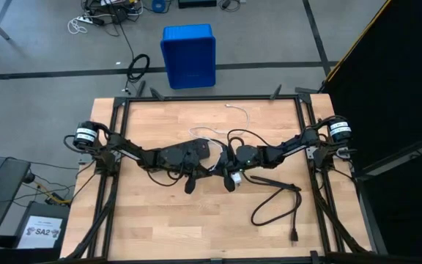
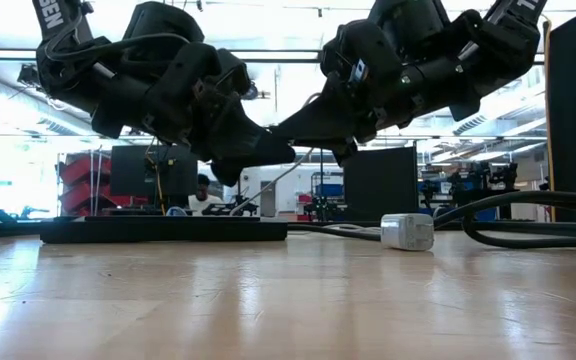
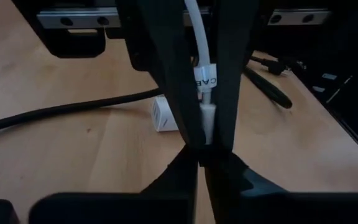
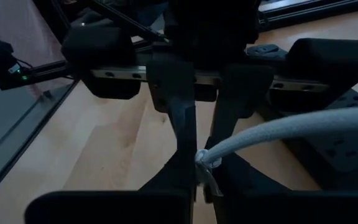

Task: Insert USB
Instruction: Insert the white charger cable into the white charger adapter

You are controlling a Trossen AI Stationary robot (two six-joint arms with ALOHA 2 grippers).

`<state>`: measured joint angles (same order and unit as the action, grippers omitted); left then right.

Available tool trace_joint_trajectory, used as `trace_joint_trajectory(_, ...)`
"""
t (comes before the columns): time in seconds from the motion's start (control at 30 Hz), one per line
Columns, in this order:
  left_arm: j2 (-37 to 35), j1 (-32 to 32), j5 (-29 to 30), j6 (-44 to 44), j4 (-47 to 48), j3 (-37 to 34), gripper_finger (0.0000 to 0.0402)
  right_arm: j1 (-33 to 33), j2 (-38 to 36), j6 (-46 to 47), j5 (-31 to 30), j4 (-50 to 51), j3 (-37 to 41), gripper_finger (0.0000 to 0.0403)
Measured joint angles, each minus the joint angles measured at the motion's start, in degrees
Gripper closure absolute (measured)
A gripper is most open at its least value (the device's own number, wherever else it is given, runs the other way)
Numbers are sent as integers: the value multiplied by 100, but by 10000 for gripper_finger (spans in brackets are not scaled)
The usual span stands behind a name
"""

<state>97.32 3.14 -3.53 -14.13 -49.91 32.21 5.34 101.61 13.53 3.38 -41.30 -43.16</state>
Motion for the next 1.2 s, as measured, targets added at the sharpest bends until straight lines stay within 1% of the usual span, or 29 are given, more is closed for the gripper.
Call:
trace_joint_trajectory(0.17,0,0,128,42,-24,0,400,-68,-1,-10,56,-4,0,376)
trace_joint_trajectory(0.7,-2,-9,196,59,-39,15,401,-136,-86,-23,179,81,-2,299)
trace_joint_trajectory(0.8,-9,-9,131,59,-64,25,401,-164,-270,-20,177,315,-2,296)
trace_joint_trajectory(0.93,-11,-9,102,87,-43,26,402,-213,-469,-16,154,521,2,300)
trace_joint_trajectory(1.13,-11,-7,83,151,-20,26,402,-261,-523,47,140,517,12,304)
trace_joint_trajectory(1.2,-11,-4,76,151,-7,25,402,-279,-523,131,138,336,109,306)
